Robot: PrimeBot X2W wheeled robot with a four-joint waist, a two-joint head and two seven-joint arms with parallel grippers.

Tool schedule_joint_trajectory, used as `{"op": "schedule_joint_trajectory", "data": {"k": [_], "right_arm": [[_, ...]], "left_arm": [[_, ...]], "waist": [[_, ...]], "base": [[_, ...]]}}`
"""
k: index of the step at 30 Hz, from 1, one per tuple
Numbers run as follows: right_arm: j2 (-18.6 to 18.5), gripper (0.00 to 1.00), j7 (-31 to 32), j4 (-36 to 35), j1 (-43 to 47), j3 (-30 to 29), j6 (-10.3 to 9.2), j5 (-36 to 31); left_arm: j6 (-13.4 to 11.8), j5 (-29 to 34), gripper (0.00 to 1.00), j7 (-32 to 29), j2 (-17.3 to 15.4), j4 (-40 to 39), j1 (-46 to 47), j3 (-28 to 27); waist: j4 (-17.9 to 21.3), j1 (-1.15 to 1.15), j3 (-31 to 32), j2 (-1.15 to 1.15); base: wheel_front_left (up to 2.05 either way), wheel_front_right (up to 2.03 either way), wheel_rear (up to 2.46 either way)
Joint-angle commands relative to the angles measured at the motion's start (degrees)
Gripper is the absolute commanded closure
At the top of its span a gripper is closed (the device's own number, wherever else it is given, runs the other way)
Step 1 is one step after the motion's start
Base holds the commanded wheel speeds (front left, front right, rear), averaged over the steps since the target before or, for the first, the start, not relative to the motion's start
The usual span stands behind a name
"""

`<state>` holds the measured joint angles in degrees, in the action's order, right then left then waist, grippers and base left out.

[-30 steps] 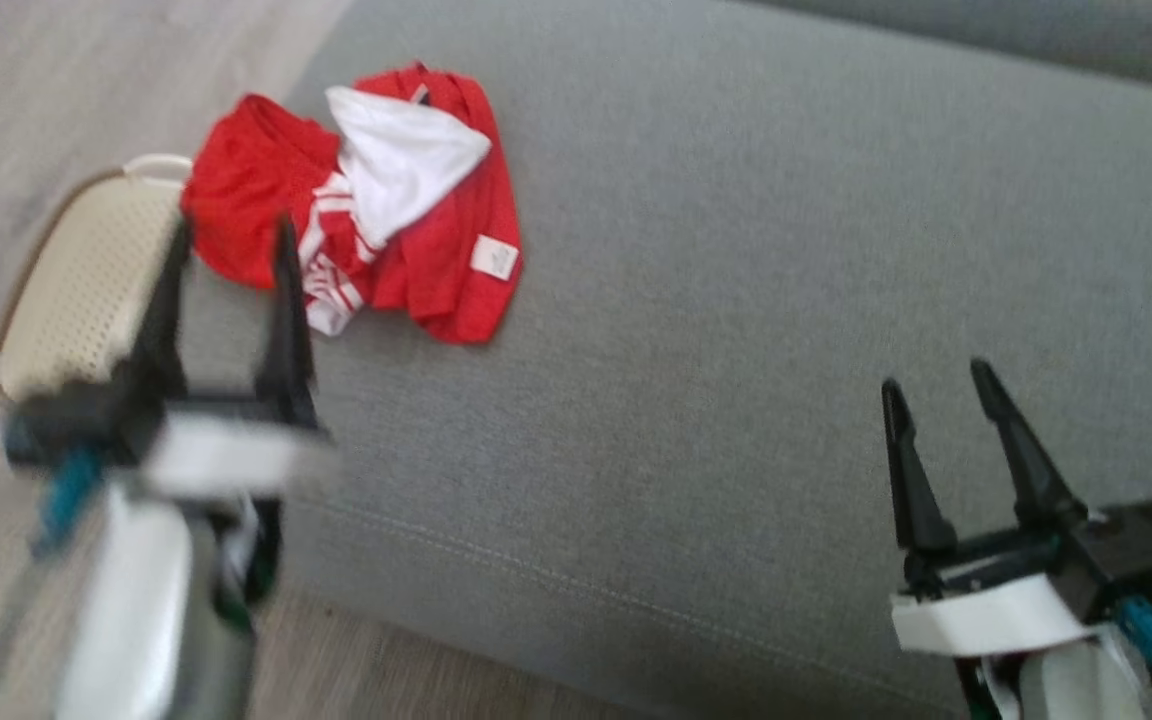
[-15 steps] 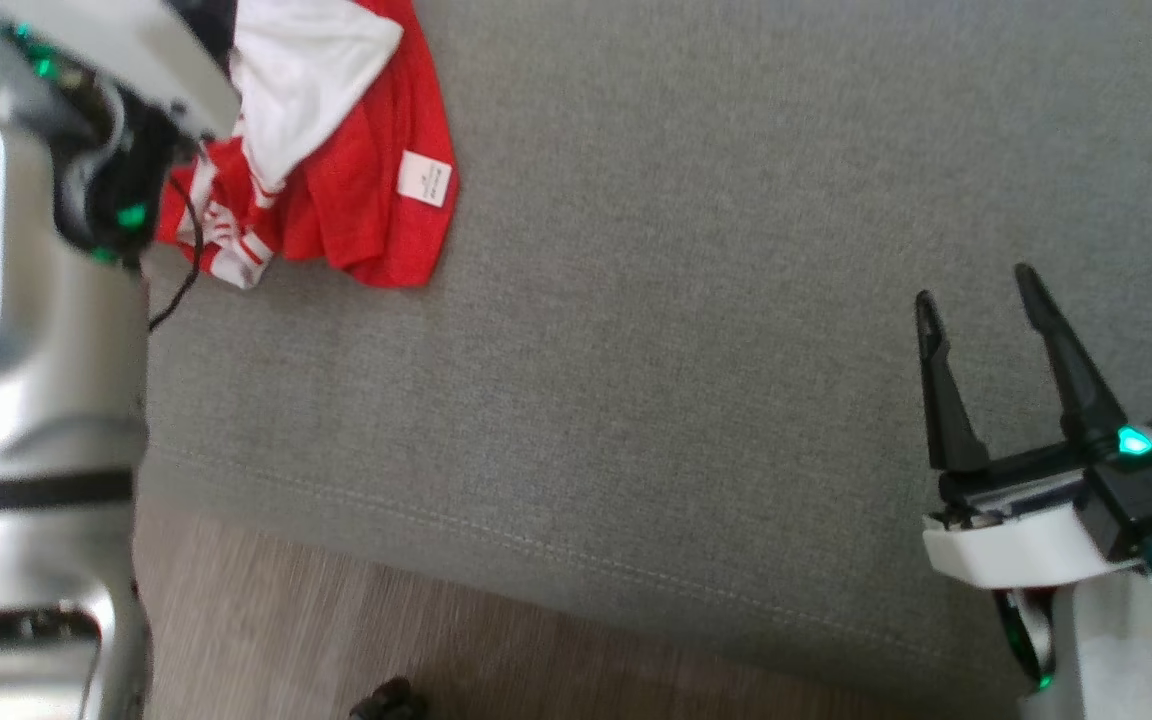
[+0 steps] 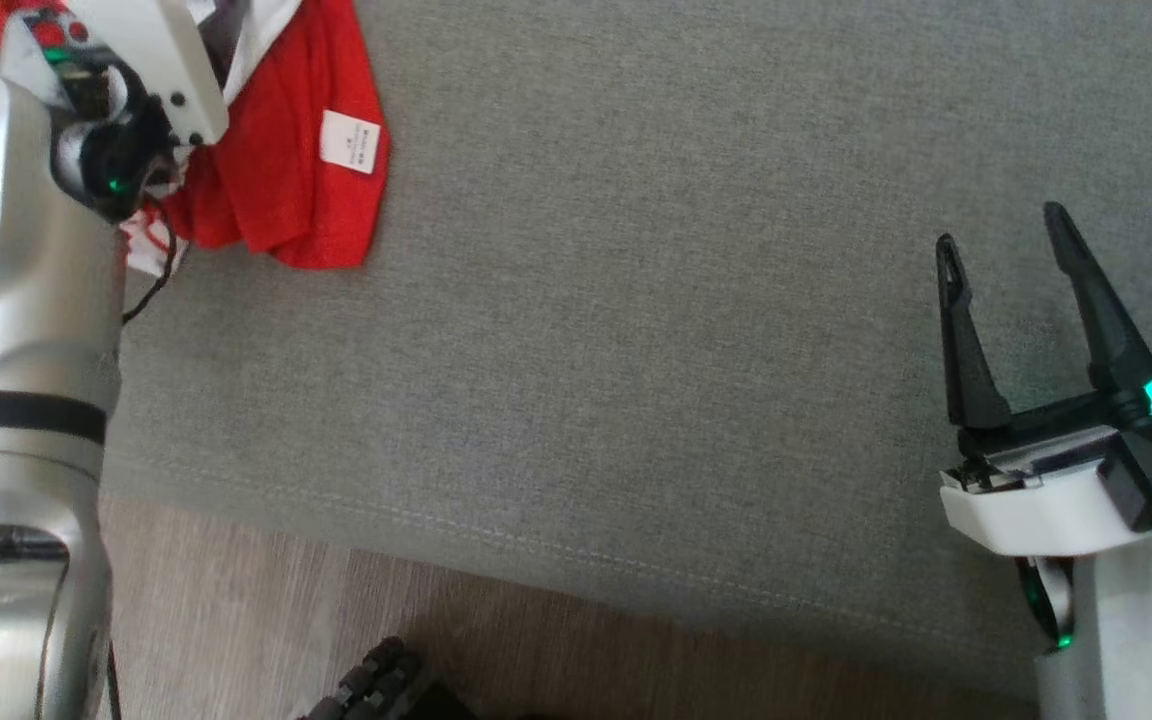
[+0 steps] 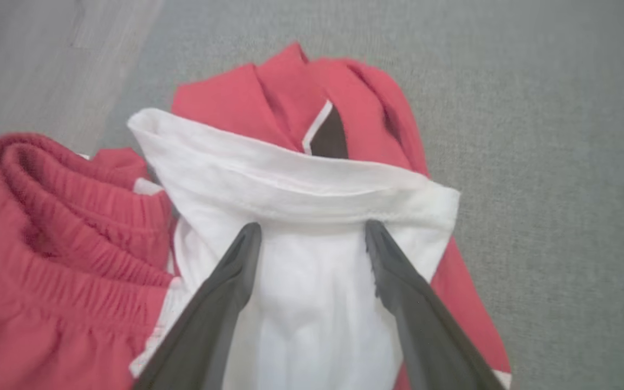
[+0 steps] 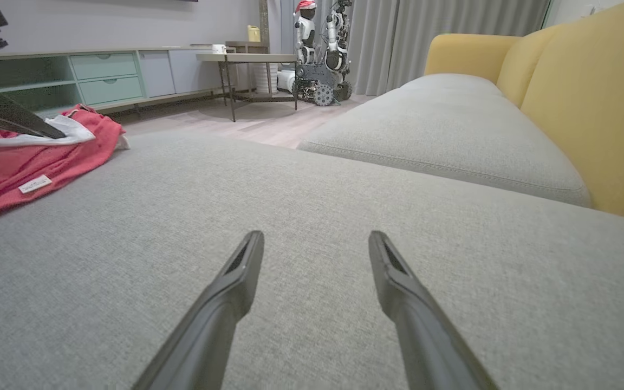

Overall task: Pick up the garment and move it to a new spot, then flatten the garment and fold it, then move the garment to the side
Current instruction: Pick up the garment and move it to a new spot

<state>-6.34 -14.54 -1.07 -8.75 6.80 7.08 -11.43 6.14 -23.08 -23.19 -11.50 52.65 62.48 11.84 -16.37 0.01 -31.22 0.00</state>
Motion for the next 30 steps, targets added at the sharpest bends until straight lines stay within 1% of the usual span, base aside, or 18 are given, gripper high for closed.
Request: {"op": "schedule_joint_trajectory", "data": {"k": [1, 9, 10, 11, 15, 16, 19, 23, 28, 29, 30], "right_arm": [[0.0, 0.0, -0.5, -2.1, 0.0, 1.2, 0.41, -0.3], [1.0, 0.0, -0.5, -2.1, -0.4, 1.8, 0.41, 0.0], [1.0, 0.0, -0.5, -2.1, -0.5, 1.7, 0.41, 0.0], [1.1, 0.0, -0.5, -2.1, -0.4, 1.5, 0.41, 0.1], [1.4, 0.0, -0.5, -1.1, 1.4, 1.6, 0.41, 1.0], [1.8, 0.0, -0.5, -1.1, 1.7, 1.9, 0.41, 1.6], [2.5, 0.0, -0.5, -1.4, 0.8, 2.0, 0.41, 2.2], [3.1, 0.0, -0.5, -1.0, 0.7, 1.9, 0.41, 3.2], [3.4, 0.0, -0.5, -1.1, 1.4, 1.3, 0.41, 4.4], [3.4, 0.0, -0.5, -1.1, 1.4, 1.3, 0.41, 4.4], [3.4, 0.0, -0.5, -1.4, 1.7, 1.0, 0.41, 5.6]], "left_arm": [[0.3, 0.4, 0.0, 0.6, -3.6, -1.0, 2.2, -1.1], [1.1, -0.1, 0.0, 5.9, -3.9, 5.1, 1.0, 1.0], [1.2, 0.0, 0.07, 6.8, -4.0, 5.3, 1.0, 1.7], [1.2, 0.1, 1.0, 8.4, -3.9, 5.3, 1.1, 2.3], [1.3, -0.1, 1.0, 15.6, -3.6, 5.7, 0.1, 4.1], [1.3, -0.8, 1.0, 18.0, -4.0, 5.3, -0.1, 5.1], [1.3, -2.5, 1.0, 20.9, -4.8, 3.5, 0.5, 7.0], [1.3, -3.2, 1.0, 24.6, -6.4, 0.3, 0.7, 11.3], [1.3, -3.6, 1.0, 27.9, -8.0, -4.1, 0.6, 15.8], [1.3, -3.6, 1.0, 27.9, -8.0, -4.1, 0.6, 15.8], [1.3, -3.3, 1.0, 29.1, -8.2, -6.3, 0.6, 17.5]], "waist": [[0.4, -0.01, -0.5, 0.0], [2.1, -0.01, -0.1, 0.0], [2.1, -0.01, 0.0, 0.0], [2.0, -0.01, 0.3, 0.0], [2.3, -0.01, 4.2, 0.0], [2.8, -0.01, 5.6, 0.0], [3.3, -0.01, 6.7, 0.0], [4.3, -0.01, 9.8, 0.0], [6.8, -0.01, 13.6, 0.0], [6.8, -0.01, 13.6, 0.0], [8.0, -0.01, 15.1, 0.0]], "base": [[0.0, 0.0, 0.0], [0.0, 0.0, 0.0], [0.0, 0.0, 0.0], [0.0, 0.0, 0.0], [0.0, 0.0, 0.0], [0.0, 0.0, 0.0], [0.0, 0.0, 0.0], [0.0, 0.0, 0.0], [0.0, 0.0, 0.0], [0.0, 0.0, 0.0], [0.0, 0.0, 0.0]]}}
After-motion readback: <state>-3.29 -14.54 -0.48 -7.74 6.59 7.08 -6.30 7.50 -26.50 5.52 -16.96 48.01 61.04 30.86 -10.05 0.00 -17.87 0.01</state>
